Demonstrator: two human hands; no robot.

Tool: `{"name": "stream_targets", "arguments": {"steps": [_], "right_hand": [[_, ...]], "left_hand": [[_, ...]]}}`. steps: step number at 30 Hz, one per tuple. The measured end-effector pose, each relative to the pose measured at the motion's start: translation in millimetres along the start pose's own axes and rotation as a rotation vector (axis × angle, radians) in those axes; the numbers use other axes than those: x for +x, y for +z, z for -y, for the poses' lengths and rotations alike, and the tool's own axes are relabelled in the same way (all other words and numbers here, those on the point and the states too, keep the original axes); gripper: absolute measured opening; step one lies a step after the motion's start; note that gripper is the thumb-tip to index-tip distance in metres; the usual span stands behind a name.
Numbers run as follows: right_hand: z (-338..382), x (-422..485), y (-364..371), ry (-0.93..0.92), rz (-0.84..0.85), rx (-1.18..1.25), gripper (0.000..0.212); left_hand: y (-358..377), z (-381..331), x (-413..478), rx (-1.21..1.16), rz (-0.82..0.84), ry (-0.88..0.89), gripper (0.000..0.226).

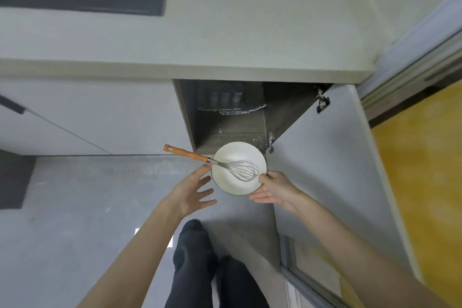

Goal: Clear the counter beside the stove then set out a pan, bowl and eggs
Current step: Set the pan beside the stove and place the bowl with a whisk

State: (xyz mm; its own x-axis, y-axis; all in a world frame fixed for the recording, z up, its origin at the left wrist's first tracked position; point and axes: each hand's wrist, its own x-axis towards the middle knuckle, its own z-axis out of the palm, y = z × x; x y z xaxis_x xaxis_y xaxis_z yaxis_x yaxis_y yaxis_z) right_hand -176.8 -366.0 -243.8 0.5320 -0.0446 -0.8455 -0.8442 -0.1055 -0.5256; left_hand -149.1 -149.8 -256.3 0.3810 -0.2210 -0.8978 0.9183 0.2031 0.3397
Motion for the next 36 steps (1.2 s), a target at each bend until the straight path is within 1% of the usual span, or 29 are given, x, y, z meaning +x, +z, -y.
{"name": "stream_targets", "arguments": {"steps": [3, 7, 9, 14, 21, 25, 30, 36], "right_hand": [[21.6, -55.3, -2.1, -0.012, 0.022, -0.025, 0.029], [45.4, -102.7, -5.0, -0.037, 0.042, -0.058, 0.029], [57.7, -123.7, -6.8, -0.066, 0.052, -0.066, 0.029], [90.9, -156.5, -10.3, -0.132, 0.051, -0.07, 0.025], [156.5, -171.3, -8.8, -0.234, 0.037, -0.074, 0.026], [195.6, -168.0, -5.5, -0.253, 0.051, -0.057, 0.027], [239.9, -152.2, 8.1, -0.264, 0.04, -0.061, 0.028], [275.2, -127.8, 21.4, -0.24, 0.004, -0.046, 0.023]], "left_hand": [[13.0, -3.0, -55.6, -0.012, 0.018, 0.042, 0.049], [27.2, -10.1, -108.3, 0.011, 0.026, 0.132, 0.031], [33.1, -16.9, -131.3, 0.009, 0.02, 0.184, 0.025], [44.1, -45.9, -168.3, 0.04, 0.029, 0.287, 0.031], [52.1, -110.5, -198.3, 0.058, 0.089, 0.379, 0.028], [58.6, -152.2, -202.8, 0.096, 0.091, 0.414, 0.032], [57.7, -201.9, -196.4, 0.076, 0.08, 0.432, 0.025], [54.1, -239.6, -179.6, 0.021, 0.128, 0.42, 0.04]]}}
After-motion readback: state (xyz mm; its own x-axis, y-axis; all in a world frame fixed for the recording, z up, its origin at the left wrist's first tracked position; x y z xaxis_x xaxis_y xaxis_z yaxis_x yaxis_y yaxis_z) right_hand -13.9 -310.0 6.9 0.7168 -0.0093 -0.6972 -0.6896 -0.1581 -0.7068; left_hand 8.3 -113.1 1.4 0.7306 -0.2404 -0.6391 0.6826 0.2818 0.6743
